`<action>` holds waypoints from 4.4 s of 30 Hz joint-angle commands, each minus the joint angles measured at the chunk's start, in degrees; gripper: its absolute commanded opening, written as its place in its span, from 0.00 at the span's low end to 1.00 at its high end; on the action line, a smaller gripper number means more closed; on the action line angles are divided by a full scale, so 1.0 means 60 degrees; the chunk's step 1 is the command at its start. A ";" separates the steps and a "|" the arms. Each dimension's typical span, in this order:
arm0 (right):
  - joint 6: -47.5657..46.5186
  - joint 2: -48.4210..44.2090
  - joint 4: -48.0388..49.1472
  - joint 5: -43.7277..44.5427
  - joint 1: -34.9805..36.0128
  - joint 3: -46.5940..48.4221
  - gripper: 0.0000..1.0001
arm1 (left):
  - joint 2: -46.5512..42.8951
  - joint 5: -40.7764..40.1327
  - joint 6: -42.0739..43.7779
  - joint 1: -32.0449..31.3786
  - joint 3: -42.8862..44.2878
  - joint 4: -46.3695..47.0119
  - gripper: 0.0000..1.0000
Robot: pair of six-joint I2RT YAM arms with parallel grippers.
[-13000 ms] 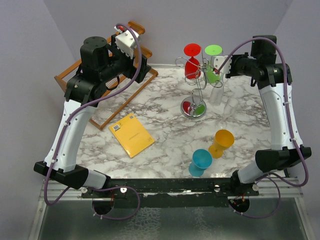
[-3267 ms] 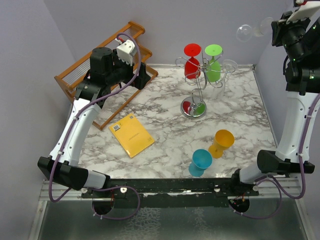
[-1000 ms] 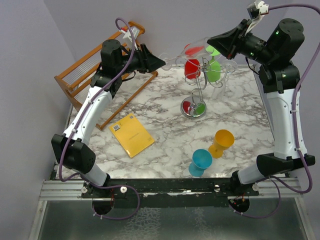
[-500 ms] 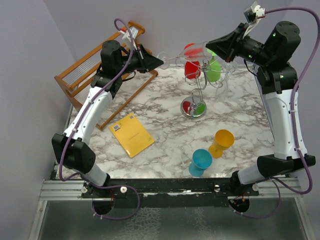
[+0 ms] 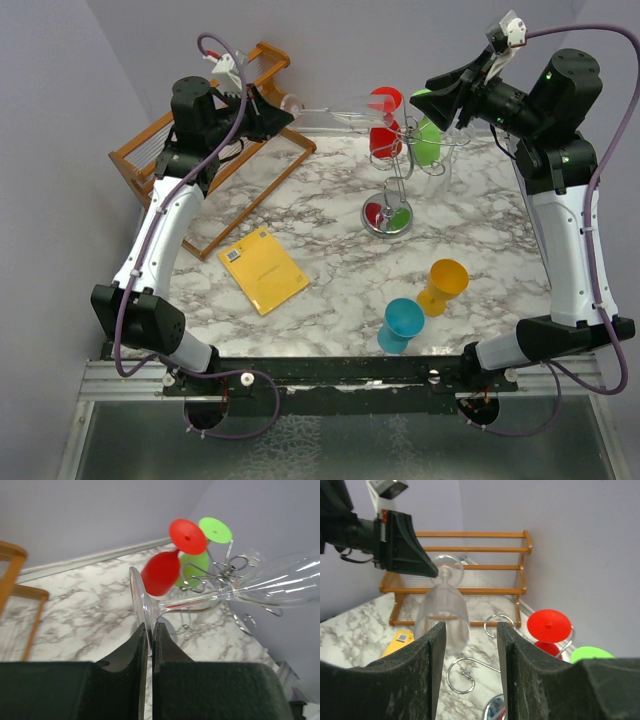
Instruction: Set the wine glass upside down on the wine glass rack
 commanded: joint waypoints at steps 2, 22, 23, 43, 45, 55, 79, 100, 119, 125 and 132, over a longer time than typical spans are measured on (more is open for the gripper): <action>-0.0773 -0.0367 -0.0436 0.0733 0.0028 0.0106 0.54 | -0.0803 -0.1516 0.1916 0.0521 0.0801 -0.0990 0.00; -0.2683 -0.0930 -0.1667 0.2327 -0.0188 -0.0063 0.55 | -0.0540 -0.4689 1.0816 -0.1133 0.3572 -0.5196 0.00; -0.2742 -0.0978 -0.1708 0.2287 -0.0231 -0.0111 0.55 | -0.0421 -0.4872 1.1232 -0.1395 0.3750 -0.5438 0.00; -0.3256 -0.1810 -0.2034 0.0947 -0.1376 -0.1607 0.56 | 0.2059 -0.5590 1.6824 -0.4405 0.6068 -0.7012 0.00; -0.3270 -0.1842 -0.2033 0.0953 -0.1405 -0.1687 0.56 | 0.2311 -0.5504 1.7119 -0.4575 0.6225 -0.7076 0.00; -0.3273 -0.1924 -0.1960 0.0967 -0.1538 -0.1953 0.57 | 0.3274 -0.5619 1.7701 -0.5220 0.6630 -0.6476 0.00; -0.3274 -0.2015 -0.1925 0.0839 -0.1700 -0.2067 0.58 | 0.4149 -0.5884 1.6274 -0.5425 0.6220 -0.3653 0.00; -0.3255 -0.2057 -0.1883 0.0690 -0.1832 -0.2205 0.58 | 0.3995 -0.8010 1.5816 -0.5214 0.4818 -0.1943 0.00; -0.3188 -0.2038 -0.1826 0.0424 -0.1989 -0.2291 0.58 | 0.3118 -0.7833 1.5290 -0.5088 0.4102 -0.2405 0.00; -0.3146 -0.2057 -0.1810 0.0339 -0.2050 -0.2320 0.58 | 0.2937 -0.7668 1.5176 -0.5088 0.3976 -0.2752 0.00; -0.3100 -0.2056 -0.1766 0.0162 -0.2138 -0.2368 0.59 | 0.2884 -0.6848 1.4778 -0.5142 0.4251 -0.3329 0.00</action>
